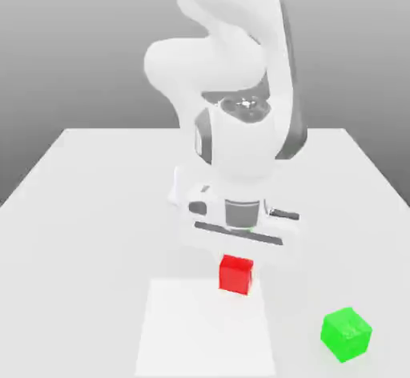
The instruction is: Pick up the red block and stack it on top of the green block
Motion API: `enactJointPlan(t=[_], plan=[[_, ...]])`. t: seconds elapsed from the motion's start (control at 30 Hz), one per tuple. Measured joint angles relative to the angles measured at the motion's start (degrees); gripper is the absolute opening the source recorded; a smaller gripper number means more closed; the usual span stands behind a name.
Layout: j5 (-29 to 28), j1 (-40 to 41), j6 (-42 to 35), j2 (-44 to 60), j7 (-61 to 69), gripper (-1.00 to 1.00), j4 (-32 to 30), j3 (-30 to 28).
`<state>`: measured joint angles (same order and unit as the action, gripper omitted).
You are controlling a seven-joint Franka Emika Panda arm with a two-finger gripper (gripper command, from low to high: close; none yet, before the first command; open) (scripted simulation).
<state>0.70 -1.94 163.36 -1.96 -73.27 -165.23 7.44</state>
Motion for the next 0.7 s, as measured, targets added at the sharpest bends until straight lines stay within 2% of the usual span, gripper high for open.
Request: enactJointPlan(t=[0.1, 0.4, 0.57, 0.6, 0.7], plan=[[0.15, -2.70, -3.98, -0.03, 4.25, -1.00, 3.84, 0.95], [-3.44, -9.77, -14.08, 8.45, 20.10, -1.00, 22.19, 5.64], [-8.00, -11.64, -8.55, 17.32, 19.53, -1.00, 25.34, 4.40], [-8.77, -12.04, -7.22, 18.82, 19.01, 1.00, 25.46, 3.90], [-8.77, -12.04, -7.22, 18.82, 19.01, 1.00, 25.46, 3.90]])
